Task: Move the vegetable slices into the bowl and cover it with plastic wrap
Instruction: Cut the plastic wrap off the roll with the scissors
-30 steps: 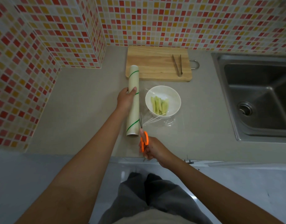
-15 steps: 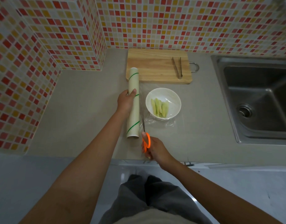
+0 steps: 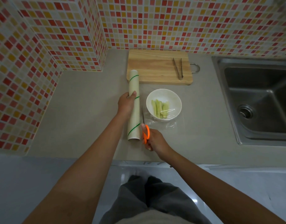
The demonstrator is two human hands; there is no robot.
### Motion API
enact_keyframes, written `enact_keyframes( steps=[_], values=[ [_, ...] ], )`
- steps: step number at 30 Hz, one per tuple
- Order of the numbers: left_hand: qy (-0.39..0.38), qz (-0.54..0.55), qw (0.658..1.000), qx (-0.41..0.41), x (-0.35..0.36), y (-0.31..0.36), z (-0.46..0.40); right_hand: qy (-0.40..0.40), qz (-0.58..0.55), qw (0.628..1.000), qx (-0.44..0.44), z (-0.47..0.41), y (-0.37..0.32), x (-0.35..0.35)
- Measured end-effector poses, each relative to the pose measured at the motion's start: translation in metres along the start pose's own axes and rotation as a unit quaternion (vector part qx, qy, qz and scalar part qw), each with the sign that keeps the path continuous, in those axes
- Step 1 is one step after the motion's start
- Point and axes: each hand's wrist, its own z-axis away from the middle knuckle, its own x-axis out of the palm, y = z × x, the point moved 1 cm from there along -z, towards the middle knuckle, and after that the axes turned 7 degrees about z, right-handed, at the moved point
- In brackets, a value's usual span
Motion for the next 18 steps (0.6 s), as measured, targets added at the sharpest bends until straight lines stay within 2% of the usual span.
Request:
enact_keyframes(
  steps=[15,18],
  values=[
    [0.001,-0.006,1.000,0.008,-0.001,0.001,-0.003,-0.007,-0.004,1.000,0.020,-0.026,-0.023,-0.005],
    [0.002,-0.007,1.000,0.008,-0.001,0.002,-0.003,-0.006,0.007,1.000,-0.003,-0.032,-0.025,-0.005]
  ],
)
